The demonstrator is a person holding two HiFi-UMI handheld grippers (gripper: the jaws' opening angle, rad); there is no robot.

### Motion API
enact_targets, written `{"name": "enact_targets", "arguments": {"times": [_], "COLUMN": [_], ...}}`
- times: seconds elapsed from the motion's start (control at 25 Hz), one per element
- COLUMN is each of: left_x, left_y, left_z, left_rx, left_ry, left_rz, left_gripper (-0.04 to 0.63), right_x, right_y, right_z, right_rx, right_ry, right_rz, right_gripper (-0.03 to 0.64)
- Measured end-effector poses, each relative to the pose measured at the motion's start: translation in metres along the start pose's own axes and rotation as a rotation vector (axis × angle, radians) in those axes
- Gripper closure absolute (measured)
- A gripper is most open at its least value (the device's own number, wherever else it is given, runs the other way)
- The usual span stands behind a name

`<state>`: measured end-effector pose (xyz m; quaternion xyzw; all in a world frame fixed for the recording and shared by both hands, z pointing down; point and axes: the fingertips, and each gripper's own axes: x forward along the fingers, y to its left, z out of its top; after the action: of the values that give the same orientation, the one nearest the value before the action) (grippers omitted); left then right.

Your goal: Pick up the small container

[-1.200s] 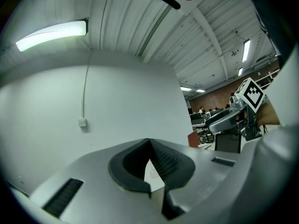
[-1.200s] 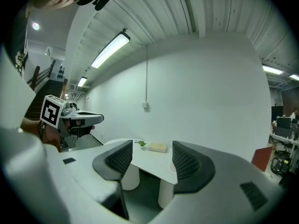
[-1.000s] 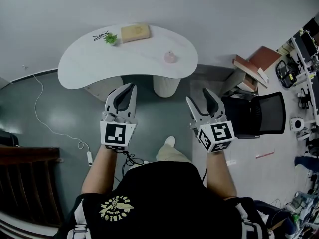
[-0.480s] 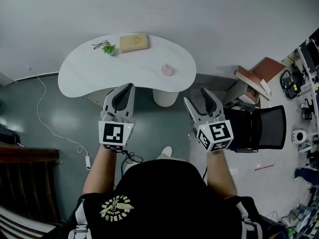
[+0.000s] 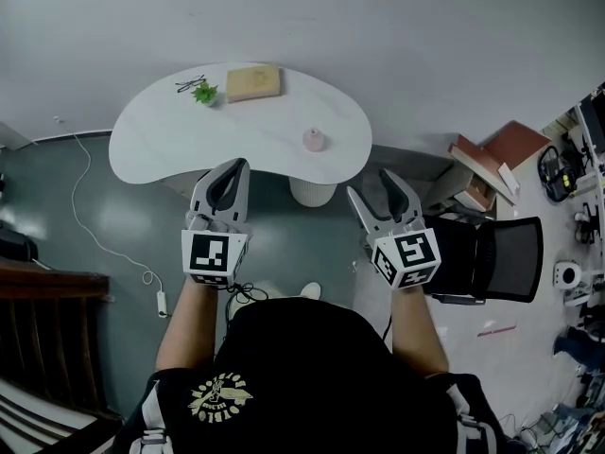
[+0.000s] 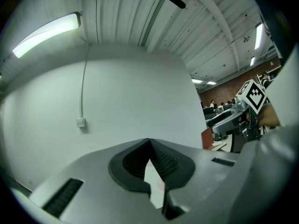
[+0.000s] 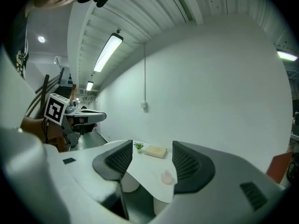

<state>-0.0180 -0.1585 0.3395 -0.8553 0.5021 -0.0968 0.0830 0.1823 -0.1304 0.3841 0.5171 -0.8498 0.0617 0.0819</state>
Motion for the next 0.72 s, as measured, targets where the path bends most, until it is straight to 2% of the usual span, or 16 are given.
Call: {"name": "enact_targets", "arguments": {"times": [0.4,0.72], "left_x": [0.027,0.07], "left_y": [0.007,0.032], "left_z": [-0.012,-0.016], "left_rx": [0.0,0.002], "left_ry": [0.014,0.0], "left_rz": [-0.029,-0.064], "left_gripper": [0.586,0.586], "right_x": [0.026,0.068], "right_y": [-0.009,-0.022], "right_z": [-0.009,0.002], "right_rx": [0.017,0.012], "right_ry": [0.025,0.029], "right_rz": [-0.001,-0.026], "right_gripper": [0.357,0.357]}}
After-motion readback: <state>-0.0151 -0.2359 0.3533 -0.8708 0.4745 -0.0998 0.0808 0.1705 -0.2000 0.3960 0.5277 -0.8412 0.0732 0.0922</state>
